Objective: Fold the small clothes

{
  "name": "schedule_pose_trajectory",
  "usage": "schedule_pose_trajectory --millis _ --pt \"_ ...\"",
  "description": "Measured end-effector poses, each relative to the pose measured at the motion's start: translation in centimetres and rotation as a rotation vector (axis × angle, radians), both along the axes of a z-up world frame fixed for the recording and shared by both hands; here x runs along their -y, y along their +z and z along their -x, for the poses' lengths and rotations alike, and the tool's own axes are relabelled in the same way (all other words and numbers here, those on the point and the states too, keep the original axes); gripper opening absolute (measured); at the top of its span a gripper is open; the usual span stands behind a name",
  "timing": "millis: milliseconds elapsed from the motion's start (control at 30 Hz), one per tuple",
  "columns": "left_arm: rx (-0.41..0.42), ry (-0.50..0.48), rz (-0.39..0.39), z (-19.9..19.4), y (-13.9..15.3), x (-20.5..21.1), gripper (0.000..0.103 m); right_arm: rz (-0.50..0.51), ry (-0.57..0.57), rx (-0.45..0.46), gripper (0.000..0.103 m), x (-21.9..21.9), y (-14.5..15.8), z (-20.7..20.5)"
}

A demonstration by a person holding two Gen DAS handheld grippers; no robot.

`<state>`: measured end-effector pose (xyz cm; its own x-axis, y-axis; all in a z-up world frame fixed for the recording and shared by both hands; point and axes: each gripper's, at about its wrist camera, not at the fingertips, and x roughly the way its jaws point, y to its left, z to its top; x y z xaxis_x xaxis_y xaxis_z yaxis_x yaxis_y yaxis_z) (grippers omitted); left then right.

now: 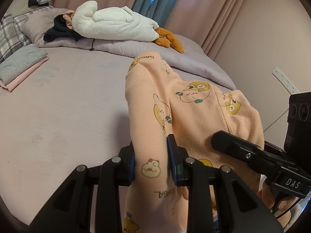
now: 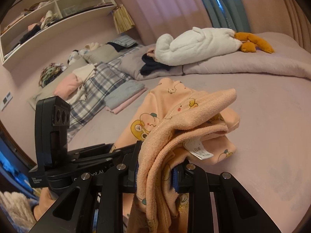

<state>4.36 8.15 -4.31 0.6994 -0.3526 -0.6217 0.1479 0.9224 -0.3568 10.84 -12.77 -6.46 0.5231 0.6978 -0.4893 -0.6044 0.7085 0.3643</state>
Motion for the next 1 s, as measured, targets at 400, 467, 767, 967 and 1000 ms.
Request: schedule_pose_trajectory --millis 400,467,767,967,1000 --pt "0.009 0.033 -0.017 0.3 0.2 -1.5 0.026 0.023 0.044 0.017 0.027 -1.6 0.2 -0.3" --pt "0.007 0.036 -0.015 0.2 0.1 -1.8 0.026 0.027 0.047 0.016 0.027 -1.8 0.2 -0.4" --pt "0.008 0.045 -0.029 0.2 0.0 -1.8 0.026 0.041 0.060 0.017 0.027 -2.3 0.3 -0.5" --pt "0.006 0.051 -0.030 0.0 -0.1 -2.2 0.026 0.050 0.071 0.017 0.027 -2.7 0.3 -0.7" --pt "0.006 0.053 -0.031 0.0 -0.1 -2.3 0.026 0.051 0.072 0.017 0.027 -2.8 0.3 -0.7"
